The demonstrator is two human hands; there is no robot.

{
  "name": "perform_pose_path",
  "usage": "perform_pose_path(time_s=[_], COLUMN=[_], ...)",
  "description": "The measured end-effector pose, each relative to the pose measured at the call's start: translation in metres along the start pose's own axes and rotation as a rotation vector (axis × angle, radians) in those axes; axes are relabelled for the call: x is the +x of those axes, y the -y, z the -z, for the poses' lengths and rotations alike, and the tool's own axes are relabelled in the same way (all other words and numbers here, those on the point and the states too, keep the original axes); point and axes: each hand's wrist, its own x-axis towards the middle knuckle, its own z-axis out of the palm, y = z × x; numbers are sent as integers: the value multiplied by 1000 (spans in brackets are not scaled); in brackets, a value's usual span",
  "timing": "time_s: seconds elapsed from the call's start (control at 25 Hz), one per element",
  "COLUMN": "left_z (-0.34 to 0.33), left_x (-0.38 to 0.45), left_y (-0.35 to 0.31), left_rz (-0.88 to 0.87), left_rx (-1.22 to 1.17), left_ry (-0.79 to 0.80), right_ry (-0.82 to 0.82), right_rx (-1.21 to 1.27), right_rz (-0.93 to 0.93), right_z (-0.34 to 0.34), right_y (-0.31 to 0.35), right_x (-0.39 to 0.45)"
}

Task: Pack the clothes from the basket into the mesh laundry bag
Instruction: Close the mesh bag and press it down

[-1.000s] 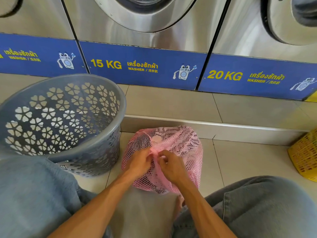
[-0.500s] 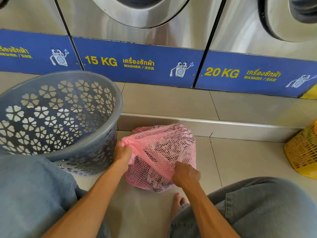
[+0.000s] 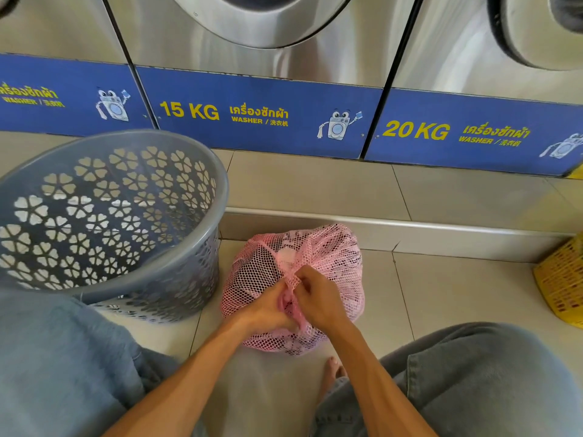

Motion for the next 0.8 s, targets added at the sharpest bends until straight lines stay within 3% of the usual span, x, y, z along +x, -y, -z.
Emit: perform_pose_path(time_s=[0.08,0.2,0.28,0.36,0.44,0.64,0.8], left_z=[-1,-1,4,14,27,46,46], left_x=[5,20,29,35,42,65,74], left_y=[6,16,23,29,37,53,56], left_rz=[-9,16,45,82,113,182,265], left_rx=[-17,105,167,150,101,267,435], left_ry=[-51,-347,-530,-645,-718,-732,-685], right_ry=[55,126,45,-68,-42,132,69], right_rx=[5,71,46,-135,-227,-74,-90], right_rz=[6,-42,-57,-117,-271,-570,-606], right_z=[-5,-4,3,10,14,-19,-34], right_y=[-3,-3,-6,-13,-21,-51,-66], right_x=[1,5,11,21,24,23,30])
